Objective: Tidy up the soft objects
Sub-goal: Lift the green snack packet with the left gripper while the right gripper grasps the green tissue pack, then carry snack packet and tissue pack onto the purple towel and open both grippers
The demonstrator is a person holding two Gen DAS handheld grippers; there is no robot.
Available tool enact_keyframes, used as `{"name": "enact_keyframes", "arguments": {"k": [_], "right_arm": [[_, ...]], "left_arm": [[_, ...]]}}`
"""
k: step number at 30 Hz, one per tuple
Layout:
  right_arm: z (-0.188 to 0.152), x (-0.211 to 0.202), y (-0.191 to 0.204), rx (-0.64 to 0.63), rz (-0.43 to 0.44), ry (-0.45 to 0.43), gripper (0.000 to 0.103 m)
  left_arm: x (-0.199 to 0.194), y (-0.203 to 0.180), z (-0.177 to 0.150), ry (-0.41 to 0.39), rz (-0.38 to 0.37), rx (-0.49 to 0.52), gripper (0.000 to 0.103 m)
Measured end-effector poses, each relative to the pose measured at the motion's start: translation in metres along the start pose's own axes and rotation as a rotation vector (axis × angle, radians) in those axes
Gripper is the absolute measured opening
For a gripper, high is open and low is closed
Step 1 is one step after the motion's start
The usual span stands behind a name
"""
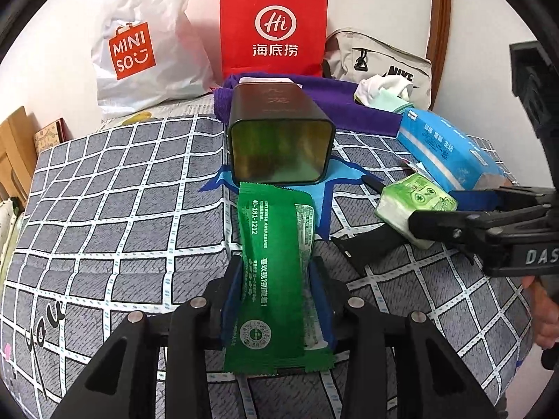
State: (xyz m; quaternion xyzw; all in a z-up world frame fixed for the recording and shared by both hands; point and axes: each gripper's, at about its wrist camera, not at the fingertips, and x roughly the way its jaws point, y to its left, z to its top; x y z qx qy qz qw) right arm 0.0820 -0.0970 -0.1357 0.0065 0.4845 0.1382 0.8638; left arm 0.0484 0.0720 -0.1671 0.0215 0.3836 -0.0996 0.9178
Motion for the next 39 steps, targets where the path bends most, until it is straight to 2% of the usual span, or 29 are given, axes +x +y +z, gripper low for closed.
{"name": "enact_keyframes", "arguments": {"k": [5, 11, 16, 21, 23, 29, 39], "right_arm": [[0.0, 0.014, 0.001, 0.008, -0.011, 0.04, 0.08], [0.0, 0.01, 0.003, 0.0, -0.007, -0.004, 0.074], [-0.001, -0.01, 0.003, -0.022, 0.001, -0.043, 0.074], [0.001, -0.036, 0.0, -0.033, 0.008, -0.091, 0.074], [0.002, -0.042, -0.003, -0.033, 0.017, -0.102, 0.074], [0.005, -0.058, -0.007, -0.049, 0.028, -0.129, 0.074], [0.029, -0.08, -0.035, -0.032, 0.021, -0.17, 0.074]], "left_arm": [[0.0, 0.002, 0.0, 0.003, -0.015, -0.013, 0.037], [0.0, 0.002, -0.001, 0.001, -0.018, -0.016, 0.035], [-0.003, 0.006, 0.001, 0.019, -0.035, -0.04, 0.031], [-0.01, 0.015, 0.007, 0.047, -0.087, -0.098, 0.027], [-0.014, 0.014, 0.01, 0.043, -0.081, -0.09, 0.026], [-0.031, 0.01, 0.026, 0.034, -0.048, -0.07, 0.026], [-0.049, 0.01, 0.07, 0.012, -0.067, -0.083, 0.026]]}}
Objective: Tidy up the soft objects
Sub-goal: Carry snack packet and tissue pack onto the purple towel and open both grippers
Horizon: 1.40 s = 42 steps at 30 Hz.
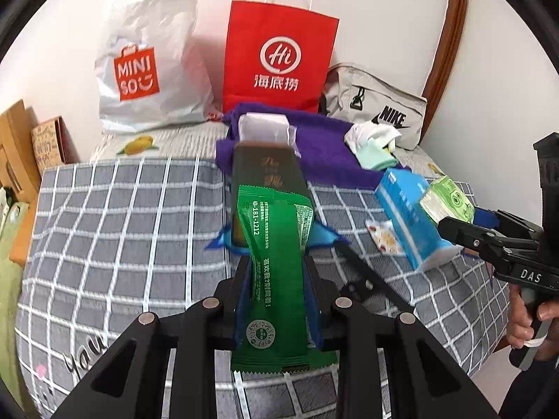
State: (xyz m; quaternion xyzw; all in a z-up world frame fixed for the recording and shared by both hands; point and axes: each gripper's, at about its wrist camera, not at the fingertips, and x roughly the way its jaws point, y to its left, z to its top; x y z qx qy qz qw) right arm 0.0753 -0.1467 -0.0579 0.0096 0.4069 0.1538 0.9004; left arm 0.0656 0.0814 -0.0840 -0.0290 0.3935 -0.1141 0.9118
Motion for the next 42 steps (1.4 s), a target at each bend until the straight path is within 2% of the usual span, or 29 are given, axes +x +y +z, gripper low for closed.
{"name": "enact_keyframes", "arguments": {"k": [12, 23, 31, 37, 42], "right_arm": [[0.057, 0.014, -0.048, 0.021, -0.053, -0.021, 0.074], [0.119, 0.038, -0.068, -0.006, -0.074, -0.058, 0.074], [0.155, 0.059, -0.081, 0.003, -0.077, -0.068, 0.074], [0.179, 0.079, -0.087, 0.02, -0.071, -0.075, 0.074], [0.181, 0.113, -0.087, 0.004, -0.055, -0.022, 0.074]], "left_arm": [[0.032, -0.008, 0.075, 0.013, 0.046, 0.02, 0.026], [0.069, -0.015, 0.142, 0.004, 0.043, 0.03, 0.027], [0.097, -0.02, 0.188, 0.001, 0.008, 0.025, 0.027], [0.12, -0.016, 0.21, 0.008, 0.015, 0.02, 0.027], [0.15, -0.003, 0.21, 0.049, 0.007, -0.01, 0.027]]}}
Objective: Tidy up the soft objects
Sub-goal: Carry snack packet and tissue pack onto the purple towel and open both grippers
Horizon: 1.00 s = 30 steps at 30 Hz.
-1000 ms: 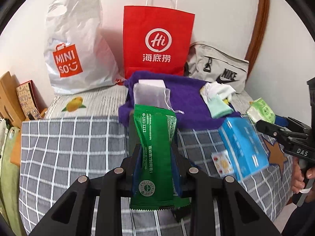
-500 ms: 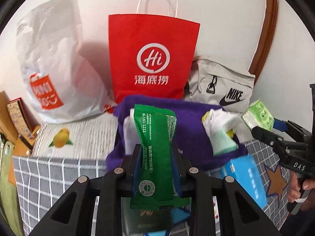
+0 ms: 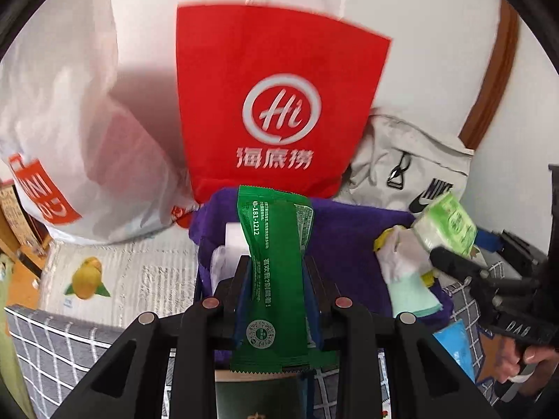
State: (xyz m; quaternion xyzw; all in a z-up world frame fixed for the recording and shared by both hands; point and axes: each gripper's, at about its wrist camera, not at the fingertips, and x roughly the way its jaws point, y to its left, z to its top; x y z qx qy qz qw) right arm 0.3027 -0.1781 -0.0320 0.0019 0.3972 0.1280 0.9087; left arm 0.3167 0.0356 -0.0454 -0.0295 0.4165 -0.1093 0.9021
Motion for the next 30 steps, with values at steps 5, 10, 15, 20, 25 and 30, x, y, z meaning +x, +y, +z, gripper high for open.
{"name": "enact_keyframes", "arguments": {"k": [5, 10, 15, 20, 25, 30], "right_arm": [[-0.012, 0.045, 0.001, -0.024, 0.002, 0.134, 0.074], [-0.024, 0.072, 0.005, -0.048, 0.034, 0.224, 0.074], [-0.034, 0.086, 0.009, -0.059, 0.081, 0.285, 0.074], [-0.044, 0.104, 0.011, -0.069, 0.082, 0.363, 0.074], [-0.049, 0.111, 0.009, -0.06, 0.063, 0.395, 0.075], [-0.05, 0.108, 0.011, -0.076, 0.06, 0.398, 0.08]], "left_arm": [[0.026, 0.009, -0.002, 0.056, 0.006, 0.001, 0.027], [0.041, 0.02, -0.005, 0.099, -0.008, -0.025, 0.027], [0.049, 0.016, -0.007, 0.121, -0.022, -0.011, 0.027], [0.053, 0.014, -0.009, 0.134, -0.017, -0.001, 0.027], [0.059, 0.013, -0.011, 0.153, -0.027, 0.0, 0.027], [0.064, 0.01, -0.013, 0.171, -0.045, 0.006, 0.027]]}}
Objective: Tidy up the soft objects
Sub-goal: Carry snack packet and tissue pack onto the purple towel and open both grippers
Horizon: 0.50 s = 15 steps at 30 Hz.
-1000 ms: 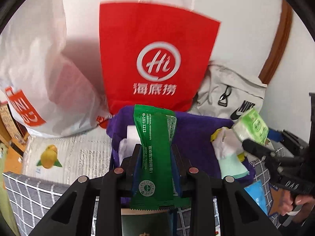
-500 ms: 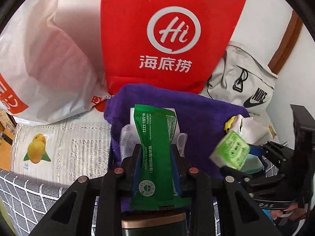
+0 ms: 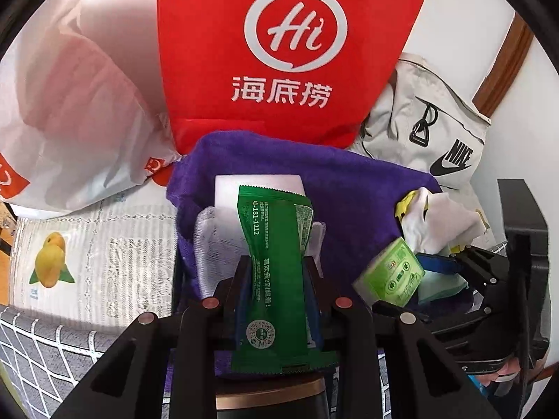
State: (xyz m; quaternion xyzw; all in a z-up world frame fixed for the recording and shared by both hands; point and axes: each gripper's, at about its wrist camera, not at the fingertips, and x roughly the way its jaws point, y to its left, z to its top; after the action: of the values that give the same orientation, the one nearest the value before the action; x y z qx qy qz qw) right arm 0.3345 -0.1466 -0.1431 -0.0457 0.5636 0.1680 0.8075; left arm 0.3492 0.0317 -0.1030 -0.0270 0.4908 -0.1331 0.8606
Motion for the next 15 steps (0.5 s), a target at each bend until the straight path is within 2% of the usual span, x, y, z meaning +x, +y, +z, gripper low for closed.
{"name": "enact_keyframes", "arguments": {"k": [6, 15], "right_arm": [[0.005, -0.01, 0.001, 0.003, 0.026, -0.03, 0.083], [0.009, -0.053, -0.014, 0.046, 0.033, -0.153, 0.083]], "left_arm": [[0.011, 0.0, -0.002, 0.026, 0.016, 0.003, 0.027], [0.023, 0.004, -0.002, 0.048, 0.06, 0.011, 0.03]]}}
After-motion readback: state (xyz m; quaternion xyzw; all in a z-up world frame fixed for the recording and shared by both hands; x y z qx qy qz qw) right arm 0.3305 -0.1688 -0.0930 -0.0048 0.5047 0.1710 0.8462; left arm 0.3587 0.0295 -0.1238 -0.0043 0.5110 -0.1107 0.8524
